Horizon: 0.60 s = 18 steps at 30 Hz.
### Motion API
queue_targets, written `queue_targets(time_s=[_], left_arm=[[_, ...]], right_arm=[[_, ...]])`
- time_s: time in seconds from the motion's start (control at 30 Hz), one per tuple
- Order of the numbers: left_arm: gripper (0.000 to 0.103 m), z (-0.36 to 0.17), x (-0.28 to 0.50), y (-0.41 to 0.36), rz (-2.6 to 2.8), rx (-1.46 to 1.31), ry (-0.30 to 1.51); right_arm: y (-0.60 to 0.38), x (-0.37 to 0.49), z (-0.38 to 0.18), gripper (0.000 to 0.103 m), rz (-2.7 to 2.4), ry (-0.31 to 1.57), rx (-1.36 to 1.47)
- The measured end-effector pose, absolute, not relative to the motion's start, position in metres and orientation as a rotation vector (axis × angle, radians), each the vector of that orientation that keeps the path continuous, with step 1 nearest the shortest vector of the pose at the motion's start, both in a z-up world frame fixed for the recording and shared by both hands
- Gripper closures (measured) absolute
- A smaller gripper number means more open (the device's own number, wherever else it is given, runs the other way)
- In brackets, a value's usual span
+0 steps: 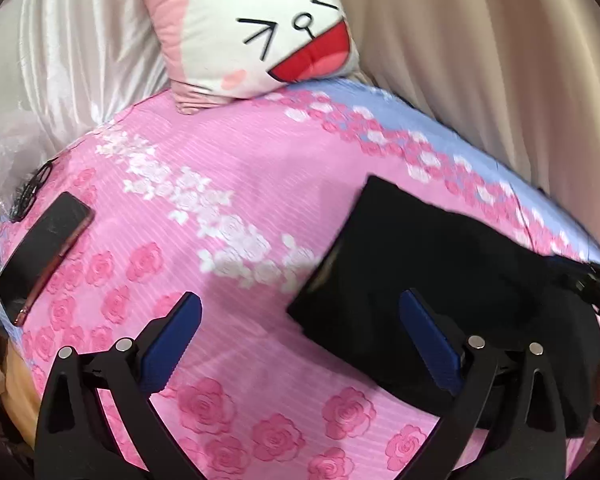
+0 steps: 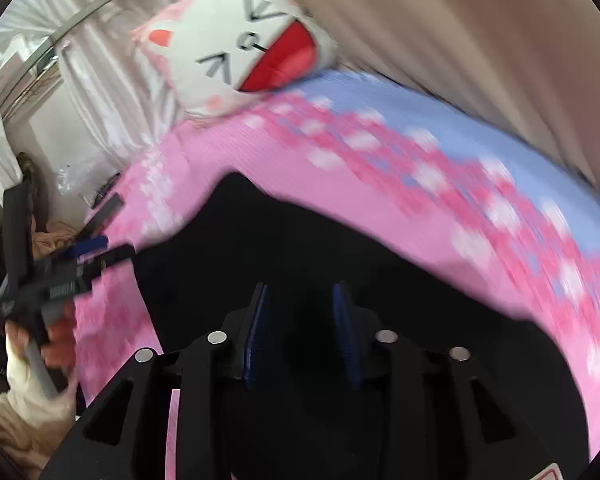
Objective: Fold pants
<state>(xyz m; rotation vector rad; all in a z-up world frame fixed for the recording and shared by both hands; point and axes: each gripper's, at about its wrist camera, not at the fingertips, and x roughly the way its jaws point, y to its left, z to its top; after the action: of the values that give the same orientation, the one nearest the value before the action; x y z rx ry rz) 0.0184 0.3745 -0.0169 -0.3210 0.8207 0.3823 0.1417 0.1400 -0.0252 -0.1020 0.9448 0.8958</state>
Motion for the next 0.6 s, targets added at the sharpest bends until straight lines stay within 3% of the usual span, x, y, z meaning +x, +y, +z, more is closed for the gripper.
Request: queue_targets(time_s=[0.07,0.13,0.17,0.2,0.4,0.6], left_arm=[[0.006,-0.016,0.018,0.379,0.382,-0.338,0.812],[0.006,-0.019,0.019,0.381,0.376,-0.333,0.816],[0.006,-0.021,0.018,0.38,0.38,-0.321,0.821],[0.006,-0.023,0.019,0.377,0.394,-0.295,0.826],[0.006,-0.019,0.023,0.363,0.403,-0.226,0.813],[0.005,0.009,0.032,0.355,0.281,-0.312,0.734]], right_arm=[[0.171,0.151,-0.024,0.036,0.909,0.924,-0.163],[0.209,0.16,-0.038,0.036,0.875,0.908,-0.297],[0.229,0.165,-0.051,0.048,0.863,0.923,-0.356],[0.246,0.17,-0.066,0.08,0.871,0.953,-0.4],[0.272,0.202,-0.072,0.082,0.853,0.984,-0.367],[0.144,0.171,-0.027,0.083,0.824,0.91,-0.079]])
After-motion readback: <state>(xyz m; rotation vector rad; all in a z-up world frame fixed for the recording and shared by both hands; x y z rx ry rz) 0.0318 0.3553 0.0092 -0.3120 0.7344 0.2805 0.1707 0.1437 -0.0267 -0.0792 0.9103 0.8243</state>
